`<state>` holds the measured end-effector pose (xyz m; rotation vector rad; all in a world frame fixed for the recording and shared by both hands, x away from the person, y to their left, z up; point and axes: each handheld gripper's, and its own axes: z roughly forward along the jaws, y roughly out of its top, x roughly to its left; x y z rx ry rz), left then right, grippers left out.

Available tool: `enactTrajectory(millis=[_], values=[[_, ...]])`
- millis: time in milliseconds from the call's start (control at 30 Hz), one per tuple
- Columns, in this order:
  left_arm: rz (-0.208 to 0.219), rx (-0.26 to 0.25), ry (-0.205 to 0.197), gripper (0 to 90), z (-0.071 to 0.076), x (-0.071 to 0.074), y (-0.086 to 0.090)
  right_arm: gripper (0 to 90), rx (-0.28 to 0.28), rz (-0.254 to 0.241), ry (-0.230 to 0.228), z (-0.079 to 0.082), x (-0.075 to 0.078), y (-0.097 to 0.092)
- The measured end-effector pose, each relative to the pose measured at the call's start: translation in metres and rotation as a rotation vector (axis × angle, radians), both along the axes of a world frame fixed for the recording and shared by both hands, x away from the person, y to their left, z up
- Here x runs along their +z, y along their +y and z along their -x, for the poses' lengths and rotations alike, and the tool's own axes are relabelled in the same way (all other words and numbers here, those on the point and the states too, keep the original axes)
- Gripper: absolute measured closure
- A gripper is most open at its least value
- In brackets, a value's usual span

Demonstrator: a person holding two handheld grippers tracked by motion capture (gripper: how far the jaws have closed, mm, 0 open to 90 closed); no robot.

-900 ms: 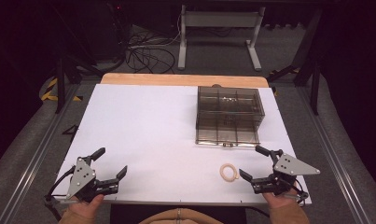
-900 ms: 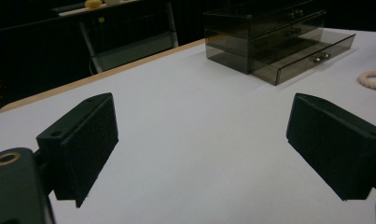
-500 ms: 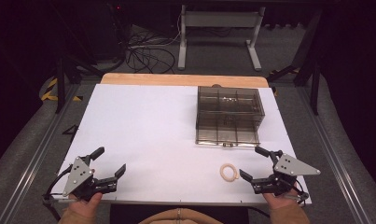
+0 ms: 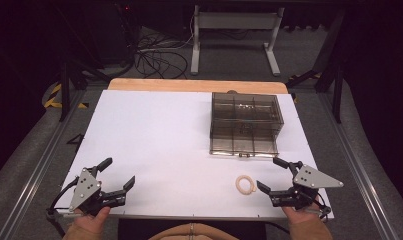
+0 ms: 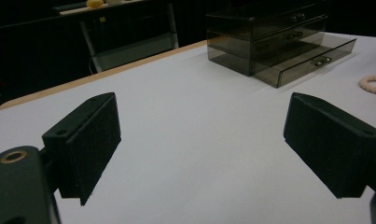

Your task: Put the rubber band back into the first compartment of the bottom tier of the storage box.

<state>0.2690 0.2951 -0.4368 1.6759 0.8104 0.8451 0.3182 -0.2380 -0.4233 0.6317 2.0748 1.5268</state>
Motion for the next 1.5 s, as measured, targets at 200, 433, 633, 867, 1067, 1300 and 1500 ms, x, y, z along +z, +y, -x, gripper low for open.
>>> enactTrajectory(millis=[200, 433, 633, 867, 1067, 1300, 1500], values=[[-0.002, 0.002, 0.004, 11.8, -0.001, 0.000, -0.001, 12.5, 0.002, 0.000, 0.025, -0.003, 0.003, 0.000], [-0.005, 0.000, 0.005, 12.0, -0.001, -0.001, -0.001, 12.5, 0.001, 0.034, 0.049, -0.010, 0.008, 0.004], [-0.007, -0.003, 0.005, 12.1, -0.001, -0.001, -0.002, 12.5, 0.004, 0.048, 0.066, -0.020, 0.012, 0.009], [-0.008, -0.001, 0.006, 12.2, -0.001, -0.001, -0.002, 12.5, 0.009, 0.063, 0.077, -0.030, 0.015, 0.016], [-0.009, -0.002, 0.007, 12.4, -0.001, -0.001, -0.002, 12.4, 0.008, 0.067, 0.083, -0.036, 0.018, 0.020], [-0.013, 0.004, 0.014, 13.0, -0.001, -0.001, -0.002, 12.1, 0.011, 0.071, 0.088, -0.043, 0.019, 0.026], [-0.011, 0.002, 0.013, 13.0, -0.001, -0.001, -0.002, 10.5, 0.005, 0.071, 0.101, -0.051, 0.019, 0.028]])
